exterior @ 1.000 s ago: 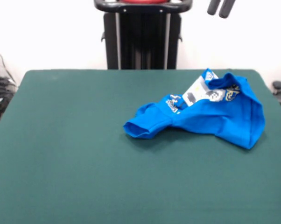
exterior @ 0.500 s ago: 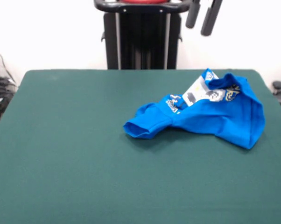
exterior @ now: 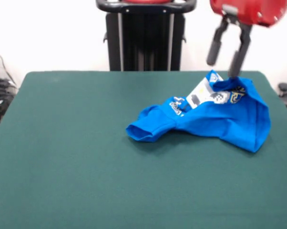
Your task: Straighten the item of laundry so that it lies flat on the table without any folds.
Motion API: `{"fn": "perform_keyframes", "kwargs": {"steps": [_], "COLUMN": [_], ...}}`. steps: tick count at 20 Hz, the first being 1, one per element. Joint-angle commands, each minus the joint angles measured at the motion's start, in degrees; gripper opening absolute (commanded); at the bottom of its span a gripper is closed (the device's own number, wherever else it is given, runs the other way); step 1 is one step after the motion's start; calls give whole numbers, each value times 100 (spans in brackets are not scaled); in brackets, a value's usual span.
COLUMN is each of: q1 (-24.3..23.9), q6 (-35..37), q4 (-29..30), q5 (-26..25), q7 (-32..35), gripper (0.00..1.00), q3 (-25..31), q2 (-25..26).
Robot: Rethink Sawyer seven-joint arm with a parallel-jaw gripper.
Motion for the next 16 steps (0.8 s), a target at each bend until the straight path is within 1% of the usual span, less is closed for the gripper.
{"fn": "perform_keyframes", "kwargs": {"steps": [1,6,9,11,13,16], "q1": [223,-25,-158,-311,-462,-473], "q6": [-271,-425,-526,-494,-397,12], "q4": [-466,-329,-237,-176,-111,-171], "q5": [-370,-602,-736,-775,-798,-833], "q7": [-233,-660,-727,-899,-1069,-1109], "gripper": [100,100,100,100,100,100], "q3": [581,608,633,740,889,903], "q2": [1014,1026,1149,1249,1349,1381]}}
